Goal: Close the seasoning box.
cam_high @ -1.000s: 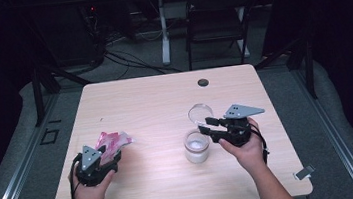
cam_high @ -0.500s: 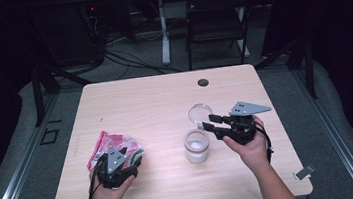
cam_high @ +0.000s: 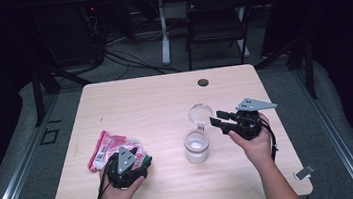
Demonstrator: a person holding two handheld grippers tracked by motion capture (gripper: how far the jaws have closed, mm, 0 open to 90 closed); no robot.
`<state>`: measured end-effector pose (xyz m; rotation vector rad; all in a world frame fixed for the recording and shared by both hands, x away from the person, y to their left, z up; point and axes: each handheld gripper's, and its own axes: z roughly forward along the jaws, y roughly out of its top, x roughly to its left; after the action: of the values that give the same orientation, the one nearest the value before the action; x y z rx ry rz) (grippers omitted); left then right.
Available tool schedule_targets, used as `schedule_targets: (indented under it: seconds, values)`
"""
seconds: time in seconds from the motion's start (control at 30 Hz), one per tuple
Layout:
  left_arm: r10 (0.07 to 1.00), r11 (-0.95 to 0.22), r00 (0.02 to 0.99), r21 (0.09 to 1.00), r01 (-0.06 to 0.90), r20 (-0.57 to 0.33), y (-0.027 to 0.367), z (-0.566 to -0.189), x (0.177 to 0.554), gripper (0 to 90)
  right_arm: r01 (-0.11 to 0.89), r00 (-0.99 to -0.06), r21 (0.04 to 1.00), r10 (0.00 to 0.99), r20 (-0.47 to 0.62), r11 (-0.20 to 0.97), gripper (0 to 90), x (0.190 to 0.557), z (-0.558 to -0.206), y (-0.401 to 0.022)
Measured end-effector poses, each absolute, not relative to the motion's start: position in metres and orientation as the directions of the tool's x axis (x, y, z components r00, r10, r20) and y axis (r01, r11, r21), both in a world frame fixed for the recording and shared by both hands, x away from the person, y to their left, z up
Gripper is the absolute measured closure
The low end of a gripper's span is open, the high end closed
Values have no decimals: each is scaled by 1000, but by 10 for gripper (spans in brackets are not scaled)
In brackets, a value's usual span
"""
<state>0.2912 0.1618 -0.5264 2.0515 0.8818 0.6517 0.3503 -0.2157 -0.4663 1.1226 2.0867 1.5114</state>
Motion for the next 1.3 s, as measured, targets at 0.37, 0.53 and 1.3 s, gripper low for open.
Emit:
schedule_targets:
  seconds: [0.37,0.53,1.3]
  values:
    - [768,-444,627,815,372,132,157,-527,289,402,429,-618,896,761,195,118,575,366,-475,-218]
    - [768,-445,626,815,370,135,157,-525,287,410,439,-615,888,765,188,135,575,373,-479,-215]
    - [797,-430,588,814,392,137,164,-523,281,442,447,-640,879,745,187,164,731,384,-482,-206]
